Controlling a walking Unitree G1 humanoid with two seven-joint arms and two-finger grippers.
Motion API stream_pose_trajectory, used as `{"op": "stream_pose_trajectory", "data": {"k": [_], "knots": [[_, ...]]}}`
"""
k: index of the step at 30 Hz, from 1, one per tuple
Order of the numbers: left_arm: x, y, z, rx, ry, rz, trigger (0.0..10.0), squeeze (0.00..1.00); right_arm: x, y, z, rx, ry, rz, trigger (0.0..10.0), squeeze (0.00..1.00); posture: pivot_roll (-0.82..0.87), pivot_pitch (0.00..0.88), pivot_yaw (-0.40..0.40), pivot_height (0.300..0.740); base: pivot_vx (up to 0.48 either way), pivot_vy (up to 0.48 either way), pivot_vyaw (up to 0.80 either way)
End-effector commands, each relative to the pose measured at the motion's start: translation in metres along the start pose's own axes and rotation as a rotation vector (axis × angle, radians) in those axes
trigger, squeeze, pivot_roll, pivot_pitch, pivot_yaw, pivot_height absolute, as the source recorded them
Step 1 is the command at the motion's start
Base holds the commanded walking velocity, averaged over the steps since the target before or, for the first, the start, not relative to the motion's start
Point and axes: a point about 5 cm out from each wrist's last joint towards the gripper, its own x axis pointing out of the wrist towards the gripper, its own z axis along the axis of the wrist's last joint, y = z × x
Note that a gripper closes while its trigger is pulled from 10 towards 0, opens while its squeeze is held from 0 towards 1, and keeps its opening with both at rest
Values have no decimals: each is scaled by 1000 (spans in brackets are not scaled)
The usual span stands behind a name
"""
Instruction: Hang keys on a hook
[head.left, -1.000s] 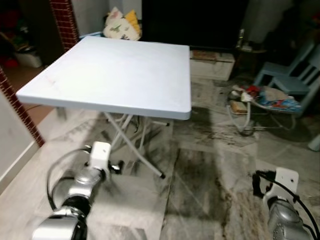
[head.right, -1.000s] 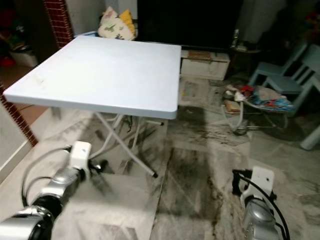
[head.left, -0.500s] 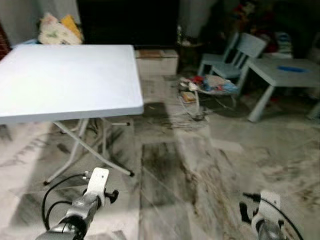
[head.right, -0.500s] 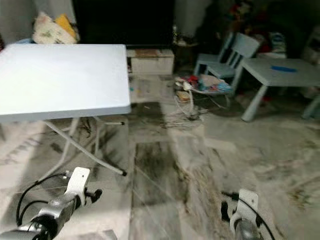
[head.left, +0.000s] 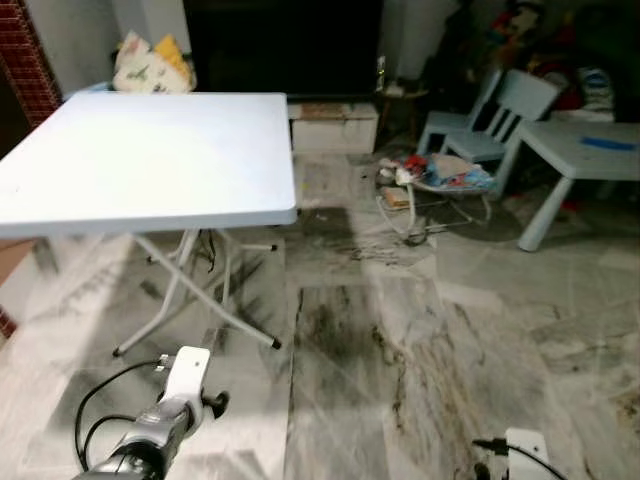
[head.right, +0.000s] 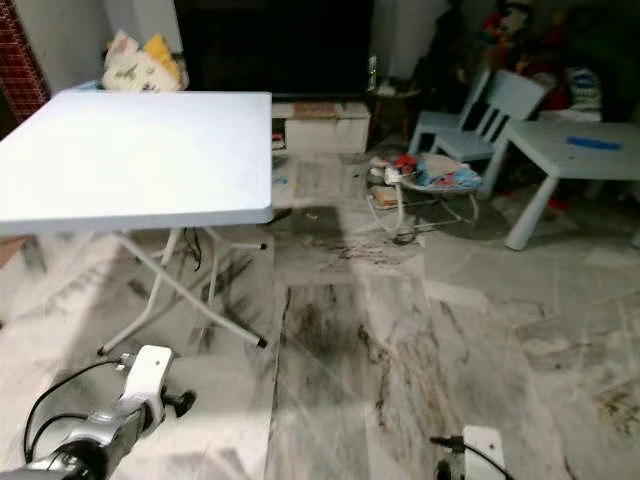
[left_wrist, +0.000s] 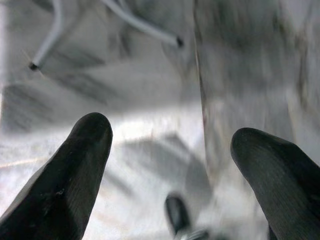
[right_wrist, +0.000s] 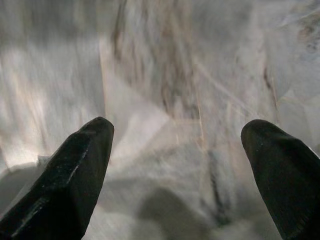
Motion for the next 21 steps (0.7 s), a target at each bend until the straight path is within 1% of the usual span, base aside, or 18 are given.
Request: {"op": "stream_pose_trajectory", "data": {"k": [1,7,10,15,17,21], "knots": [[-1,-2,-15,5,52,-2,10000,0,3,5,18,-11,-48,10,10000,0,-8,0,-40,740,368,274,0],[-2,0,-19,26,63,-3,10000,0,3,5,19,-29,-59,19,10000,0,-5,0,-42,740,370,284,0],[-2,0,-20,24,67,-1,10000,0,3,5,20,-32,-64,21,10000,0,-4,0,-43,740,340,315,0],[-2,-2,-24,44,88,-3,10000,0,3,4,18,-42,-61,22,10000,0,-3,0,-42,740,300,307,0],[-2,-3,-27,51,101,-4,10000,0,3,3,17,-43,-59,22,10000,0,-2,0,-42,740,251,285,0],[-2,-6,-28,63,114,-10,10000,0,3,3,16,-39,-50,23,10000,0,-2,0,-42,740,0,0,0]]}}
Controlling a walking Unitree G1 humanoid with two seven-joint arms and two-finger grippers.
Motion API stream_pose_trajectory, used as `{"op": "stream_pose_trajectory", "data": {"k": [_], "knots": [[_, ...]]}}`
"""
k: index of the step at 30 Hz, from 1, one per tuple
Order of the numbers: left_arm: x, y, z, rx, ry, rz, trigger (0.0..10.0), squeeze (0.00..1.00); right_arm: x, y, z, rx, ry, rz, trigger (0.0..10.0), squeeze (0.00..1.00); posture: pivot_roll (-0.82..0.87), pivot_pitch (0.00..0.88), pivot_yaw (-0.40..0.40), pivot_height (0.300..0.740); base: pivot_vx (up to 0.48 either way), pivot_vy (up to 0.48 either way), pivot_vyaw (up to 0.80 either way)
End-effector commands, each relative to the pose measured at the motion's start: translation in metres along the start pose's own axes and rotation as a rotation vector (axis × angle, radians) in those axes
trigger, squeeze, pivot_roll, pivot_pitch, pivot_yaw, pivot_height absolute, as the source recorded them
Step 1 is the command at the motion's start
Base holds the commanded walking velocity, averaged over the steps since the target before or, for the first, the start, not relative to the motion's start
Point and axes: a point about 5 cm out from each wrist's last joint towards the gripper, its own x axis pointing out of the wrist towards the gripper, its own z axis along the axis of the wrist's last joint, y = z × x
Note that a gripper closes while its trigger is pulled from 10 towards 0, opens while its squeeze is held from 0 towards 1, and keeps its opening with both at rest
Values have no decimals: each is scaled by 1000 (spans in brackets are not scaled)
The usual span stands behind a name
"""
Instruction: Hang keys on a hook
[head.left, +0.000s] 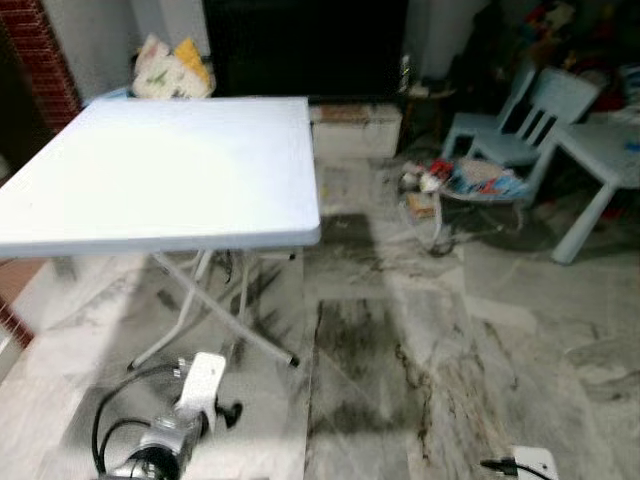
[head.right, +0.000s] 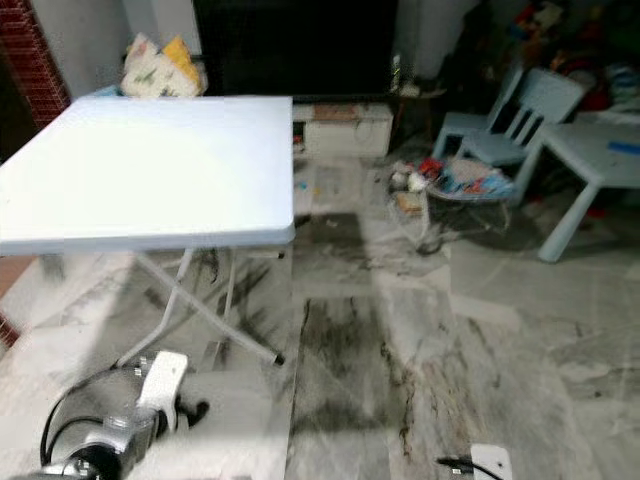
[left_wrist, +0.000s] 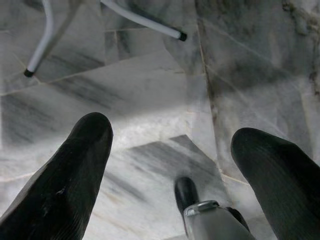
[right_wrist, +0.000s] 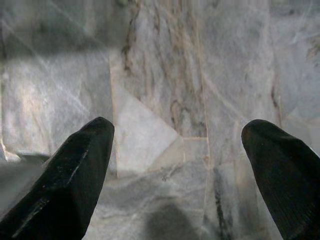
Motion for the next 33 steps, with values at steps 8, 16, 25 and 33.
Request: {"op": "stream_pose_trajectory", "data": {"k": [8,16,25,33], "knots": [[-1,7,-8,25,43,37,10000,0,2,11,6,2,-1,35,10000,0,0,0,-42,740,0,0,-380],[0,3,-1,37,41,33,10000,0,3,8,11,5,-10,26,10000,0,1,0,-39,740,0,0,-750],[1,-1,13,38,25,22,10000,0,3,9,12,-19,-12,28,10000,0,4,0,-41,740,0,0,-749],[1,0,18,41,24,25,10000,0,3,9,13,-23,-13,28,10000,0,5,0,-41,740,0,0,-748]]}}
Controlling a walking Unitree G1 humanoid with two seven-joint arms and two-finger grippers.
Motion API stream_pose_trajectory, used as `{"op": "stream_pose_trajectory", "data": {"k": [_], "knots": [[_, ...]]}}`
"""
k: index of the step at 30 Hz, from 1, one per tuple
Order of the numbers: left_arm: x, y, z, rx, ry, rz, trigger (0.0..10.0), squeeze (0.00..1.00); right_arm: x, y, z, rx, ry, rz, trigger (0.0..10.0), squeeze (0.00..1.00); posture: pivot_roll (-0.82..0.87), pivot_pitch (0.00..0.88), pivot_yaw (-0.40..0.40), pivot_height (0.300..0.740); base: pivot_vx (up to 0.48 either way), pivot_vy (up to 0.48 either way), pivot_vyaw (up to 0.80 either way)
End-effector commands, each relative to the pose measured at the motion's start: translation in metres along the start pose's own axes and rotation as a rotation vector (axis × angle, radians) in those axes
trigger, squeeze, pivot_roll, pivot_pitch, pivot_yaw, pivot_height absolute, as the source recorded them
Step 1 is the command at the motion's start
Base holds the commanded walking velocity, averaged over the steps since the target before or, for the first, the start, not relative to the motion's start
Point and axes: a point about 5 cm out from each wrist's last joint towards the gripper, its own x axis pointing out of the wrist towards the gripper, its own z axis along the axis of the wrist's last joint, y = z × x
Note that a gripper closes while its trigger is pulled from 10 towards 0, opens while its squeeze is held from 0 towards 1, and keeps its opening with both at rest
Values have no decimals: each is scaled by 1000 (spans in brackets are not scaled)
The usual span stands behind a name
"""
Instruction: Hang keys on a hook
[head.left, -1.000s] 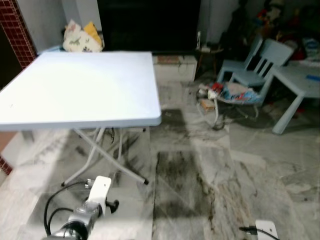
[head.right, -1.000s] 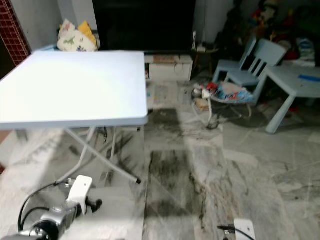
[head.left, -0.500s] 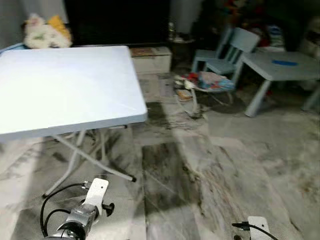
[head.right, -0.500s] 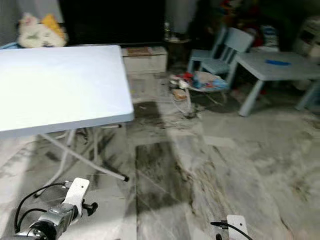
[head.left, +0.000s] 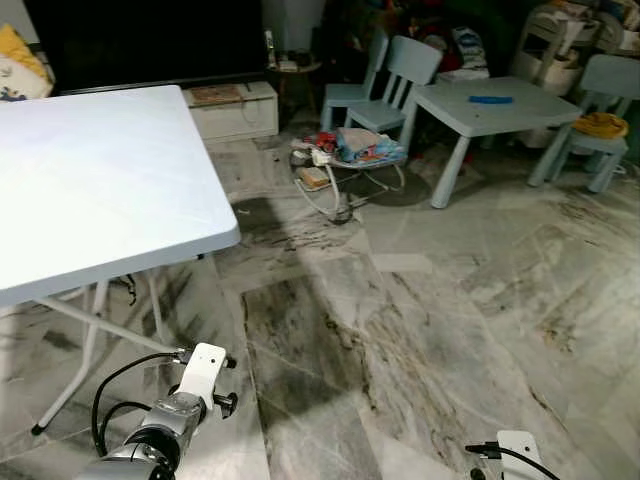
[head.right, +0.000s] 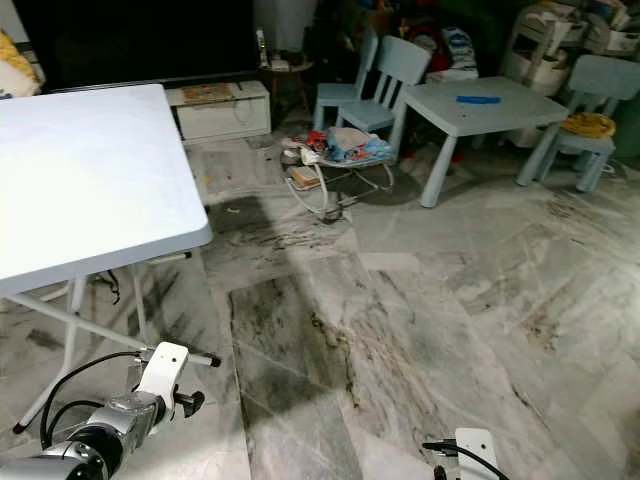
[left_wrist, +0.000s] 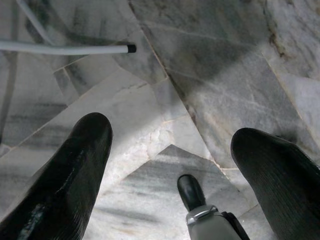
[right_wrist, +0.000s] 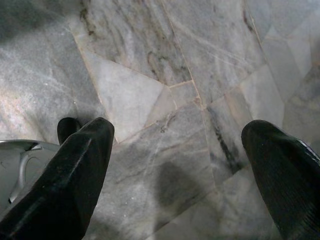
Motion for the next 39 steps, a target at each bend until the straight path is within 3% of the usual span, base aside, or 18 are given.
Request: {"op": "stream_pose_trajectory", "data": {"k": [1,39], "knots": [[0,2,6,10,-10,8,10000,0,1,-2,4,-5,-7,-2,10000,0,5,0,-41,740,0,0,-744],[-2,9,-7,39,18,0,10000,0,1,3,3,9,2,9,10000,0,2,0,-28,740,0,0,-745]]}}
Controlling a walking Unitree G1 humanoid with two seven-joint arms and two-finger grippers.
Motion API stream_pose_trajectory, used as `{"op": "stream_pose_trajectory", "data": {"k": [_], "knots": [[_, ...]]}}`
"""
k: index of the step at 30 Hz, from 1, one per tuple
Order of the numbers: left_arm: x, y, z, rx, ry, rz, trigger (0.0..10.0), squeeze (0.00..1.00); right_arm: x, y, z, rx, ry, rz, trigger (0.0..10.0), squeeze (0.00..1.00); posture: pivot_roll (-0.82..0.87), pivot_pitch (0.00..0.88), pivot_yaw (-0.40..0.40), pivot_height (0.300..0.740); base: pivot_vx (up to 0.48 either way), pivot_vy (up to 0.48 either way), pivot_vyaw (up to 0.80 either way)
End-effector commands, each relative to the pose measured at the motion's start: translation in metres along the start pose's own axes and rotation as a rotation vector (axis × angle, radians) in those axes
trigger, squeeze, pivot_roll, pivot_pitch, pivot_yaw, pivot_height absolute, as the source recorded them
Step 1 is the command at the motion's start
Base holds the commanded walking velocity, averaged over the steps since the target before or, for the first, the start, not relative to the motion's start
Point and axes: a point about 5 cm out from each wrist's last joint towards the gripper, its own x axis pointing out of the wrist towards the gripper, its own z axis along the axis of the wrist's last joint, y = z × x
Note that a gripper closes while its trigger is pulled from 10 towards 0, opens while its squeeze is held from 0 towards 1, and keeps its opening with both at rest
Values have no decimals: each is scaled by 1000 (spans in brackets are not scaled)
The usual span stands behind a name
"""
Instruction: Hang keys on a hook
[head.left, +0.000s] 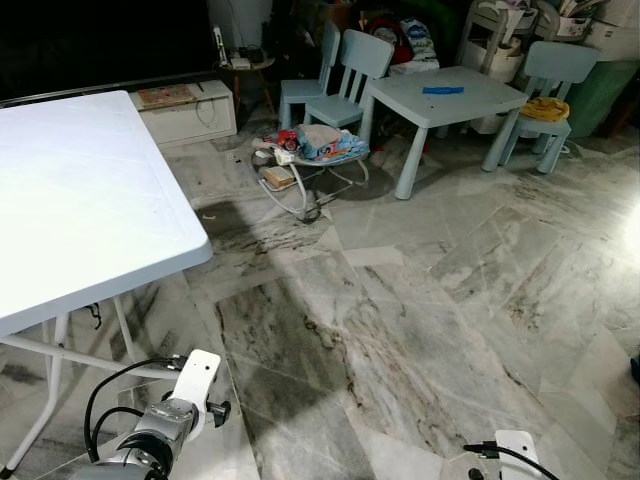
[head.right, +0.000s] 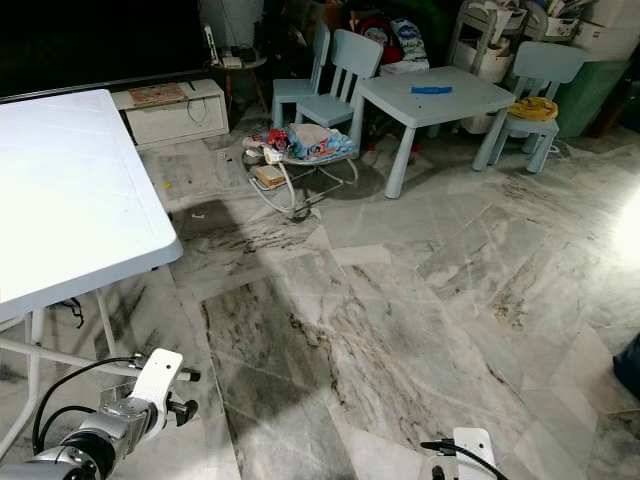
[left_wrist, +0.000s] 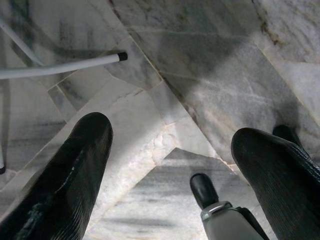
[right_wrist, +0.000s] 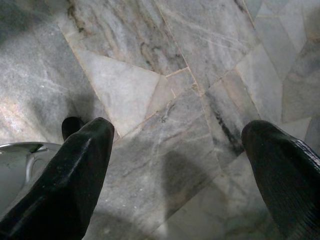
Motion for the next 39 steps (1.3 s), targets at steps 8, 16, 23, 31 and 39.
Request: {"op": "stream_pose_trajectory", "data": {"k": [8,16,23,31,39], "knots": [[0,2,1,17,-8,-1,10000,0,0,-1,2,-1,-3,3,10000,0,2,0,-29,740,0,0,-738],[0,2,2,20,-9,-5,10000,0,0,0,2,-2,-2,3,10000,0,0,0,-27,740,0,0,-734],[0,2,2,26,-9,-8,10000,0,1,0,3,1,-3,8,10000,0,0,0,-27,740,0,0,-688],[0,2,2,28,-9,-10,10000,0,1,0,3,0,-4,9,10000,0,0,0,-27,740,0,0,-269],[-1,2,2,32,-10,-12,10000,0,1,1,3,3,-5,15,10000,0,0,0,-25,740,0,0,0]]}}
